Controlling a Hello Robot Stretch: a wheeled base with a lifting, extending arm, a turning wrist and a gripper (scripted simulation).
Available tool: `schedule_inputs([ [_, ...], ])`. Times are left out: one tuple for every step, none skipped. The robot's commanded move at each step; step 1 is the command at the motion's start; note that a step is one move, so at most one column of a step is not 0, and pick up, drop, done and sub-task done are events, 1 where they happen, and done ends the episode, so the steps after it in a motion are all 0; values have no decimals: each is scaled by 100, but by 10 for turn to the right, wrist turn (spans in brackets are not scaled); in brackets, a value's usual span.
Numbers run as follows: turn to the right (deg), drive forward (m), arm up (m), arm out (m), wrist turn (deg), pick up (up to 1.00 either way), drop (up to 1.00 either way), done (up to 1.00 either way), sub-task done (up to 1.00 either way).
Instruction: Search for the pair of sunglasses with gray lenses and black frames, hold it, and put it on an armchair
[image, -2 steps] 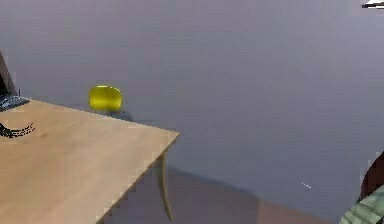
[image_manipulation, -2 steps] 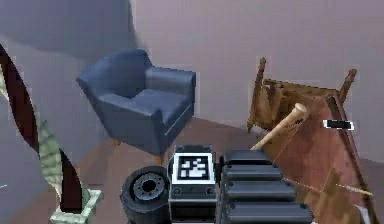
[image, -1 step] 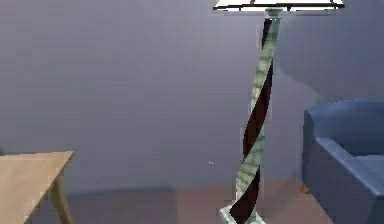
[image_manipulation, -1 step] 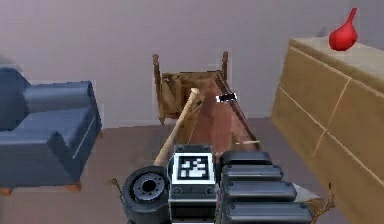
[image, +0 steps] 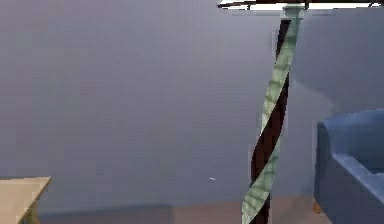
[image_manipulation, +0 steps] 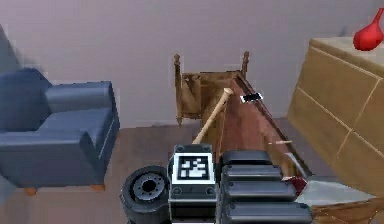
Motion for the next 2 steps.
schedule_inputs([
  [450, 0, 0, 0, 0, 0, 0, 0, 0],
  [240, 0, 0, 0, 0, 0, 0, 0, 0],
])
